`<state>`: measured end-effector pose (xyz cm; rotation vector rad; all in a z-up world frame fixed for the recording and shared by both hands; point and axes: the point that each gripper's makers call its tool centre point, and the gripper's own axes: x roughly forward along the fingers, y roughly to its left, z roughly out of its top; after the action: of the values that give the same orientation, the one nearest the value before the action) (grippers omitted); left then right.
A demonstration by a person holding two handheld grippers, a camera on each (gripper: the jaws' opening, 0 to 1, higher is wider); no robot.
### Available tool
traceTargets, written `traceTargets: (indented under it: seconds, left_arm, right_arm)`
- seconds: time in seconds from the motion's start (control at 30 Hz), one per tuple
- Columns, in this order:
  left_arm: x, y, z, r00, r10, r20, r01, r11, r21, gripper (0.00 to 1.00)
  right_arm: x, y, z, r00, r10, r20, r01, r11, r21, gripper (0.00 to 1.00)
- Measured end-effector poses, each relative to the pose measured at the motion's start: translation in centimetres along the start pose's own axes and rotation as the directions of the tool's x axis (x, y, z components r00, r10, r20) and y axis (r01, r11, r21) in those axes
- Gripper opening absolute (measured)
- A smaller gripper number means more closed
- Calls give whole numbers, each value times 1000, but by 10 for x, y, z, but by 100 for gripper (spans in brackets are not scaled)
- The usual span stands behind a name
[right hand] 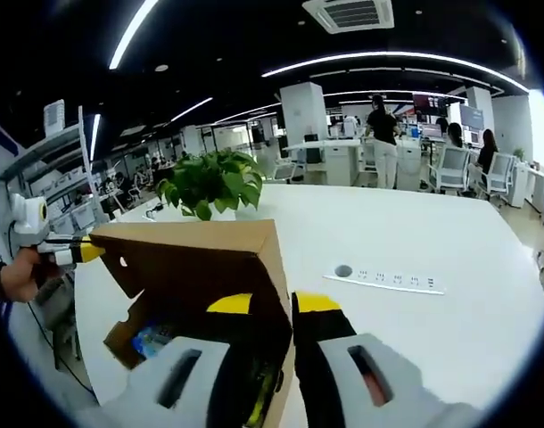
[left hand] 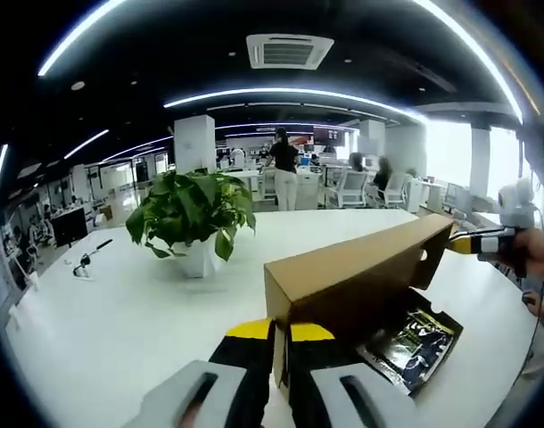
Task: Operate the shoe box by opening the lid, removing the specified soft item, and placing it in the target area until the item is outside and the box remains undamaged.
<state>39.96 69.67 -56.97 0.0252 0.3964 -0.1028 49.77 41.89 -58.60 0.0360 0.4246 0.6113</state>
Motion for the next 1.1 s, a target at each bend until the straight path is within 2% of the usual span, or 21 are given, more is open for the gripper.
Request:
traceTargets:
  seconds: [0.1, 0.4, 0.57, 0.8, 1.1]
  left_arm:
    - [-1, 0, 0, 1000, -4, 2, 4, 1000, 1, 4]
    - [2, 0, 0, 1000, -8, 9, 8, 1000, 0, 4]
    - [8, 4, 2, 1000, -14, 21, 14, 1000, 8, 4]
    - [26, 8, -20, 999, -26, -41, 27, 999, 21, 3]
    - [43, 13, -30, 995, -45, -88, 50, 998, 48, 4]
  right_arm:
    - [3, 0, 2, 1000, 4, 6, -4, 1000, 24, 1]
    - [5, -1, 4, 1000, 17, 18, -17, 999, 33, 0]
    - [14, -3, 7, 1000, 13, 20, -14, 999, 35, 1]
    - [27, -5, 12, 1000, 6, 20, -6, 999, 38, 0]
    - [41, -14, -3, 999, -12, -29, 14, 999, 38, 0]
